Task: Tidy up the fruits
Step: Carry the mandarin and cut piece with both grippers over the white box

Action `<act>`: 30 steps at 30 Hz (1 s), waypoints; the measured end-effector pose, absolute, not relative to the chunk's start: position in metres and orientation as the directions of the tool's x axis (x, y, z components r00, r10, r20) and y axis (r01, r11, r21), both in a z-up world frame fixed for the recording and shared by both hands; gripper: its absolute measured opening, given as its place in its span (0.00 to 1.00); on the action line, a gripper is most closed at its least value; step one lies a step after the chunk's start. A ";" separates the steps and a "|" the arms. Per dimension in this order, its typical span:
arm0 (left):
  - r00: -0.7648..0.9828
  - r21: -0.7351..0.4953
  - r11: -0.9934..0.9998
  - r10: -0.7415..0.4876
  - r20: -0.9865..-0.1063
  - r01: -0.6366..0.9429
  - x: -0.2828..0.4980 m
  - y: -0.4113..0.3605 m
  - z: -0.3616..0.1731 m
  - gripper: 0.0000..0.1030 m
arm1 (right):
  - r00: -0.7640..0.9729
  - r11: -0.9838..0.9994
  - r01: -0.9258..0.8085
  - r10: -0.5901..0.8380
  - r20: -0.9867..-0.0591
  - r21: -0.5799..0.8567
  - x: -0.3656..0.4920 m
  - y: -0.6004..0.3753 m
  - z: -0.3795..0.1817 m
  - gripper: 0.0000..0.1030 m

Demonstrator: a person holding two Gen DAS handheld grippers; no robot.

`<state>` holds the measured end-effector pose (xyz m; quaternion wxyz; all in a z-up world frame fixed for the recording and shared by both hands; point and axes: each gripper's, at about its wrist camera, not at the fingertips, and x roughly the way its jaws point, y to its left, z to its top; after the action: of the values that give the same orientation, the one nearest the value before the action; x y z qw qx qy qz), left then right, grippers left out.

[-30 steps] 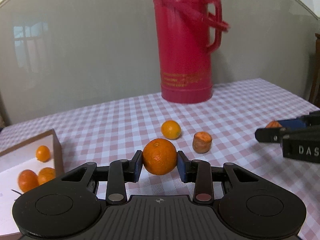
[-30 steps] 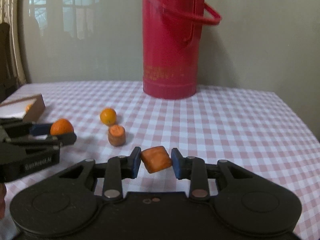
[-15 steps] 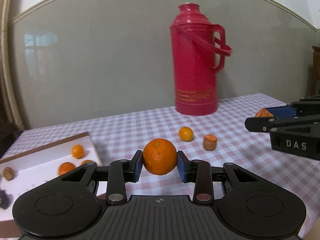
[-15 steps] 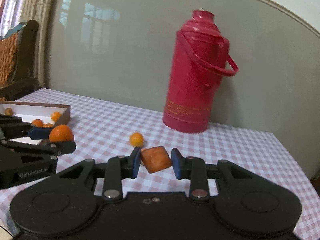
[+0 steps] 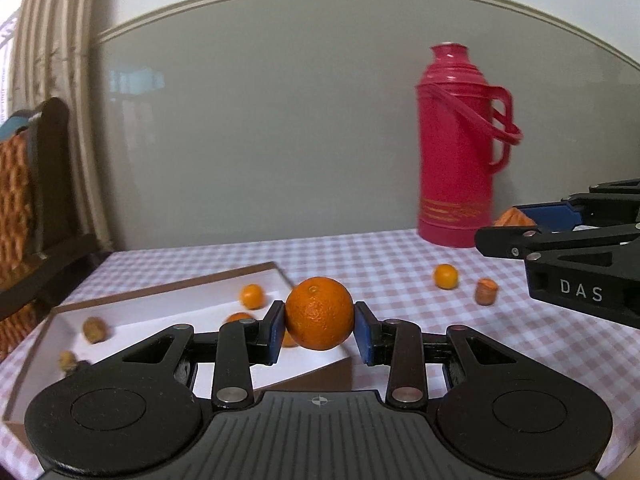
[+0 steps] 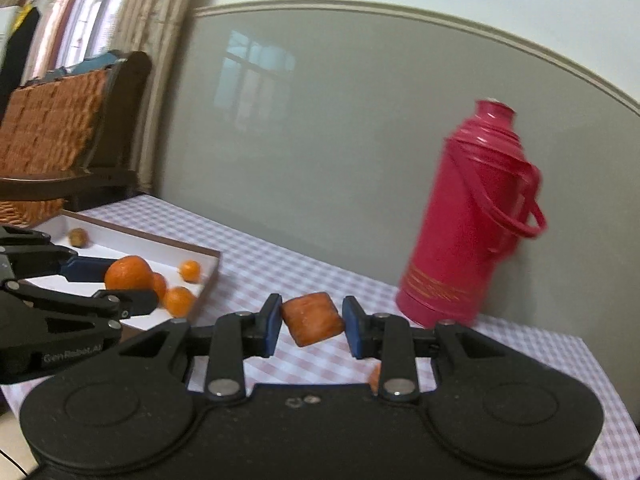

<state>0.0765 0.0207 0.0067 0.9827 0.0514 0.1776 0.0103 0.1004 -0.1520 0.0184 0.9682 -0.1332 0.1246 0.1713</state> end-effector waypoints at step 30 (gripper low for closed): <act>0.915 0.094 0.973 0.231 -0.331 -0.212 0.042 0.121 0.014 0.35 | 0.829 0.815 -0.548 0.497 -0.258 -0.189 0.094 -0.045 0.032 0.23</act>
<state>0.0418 0.1214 0.0136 0.9781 0.0280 0.1723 0.1133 0.0937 -0.0448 0.0324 0.9475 -0.1286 0.0989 0.2755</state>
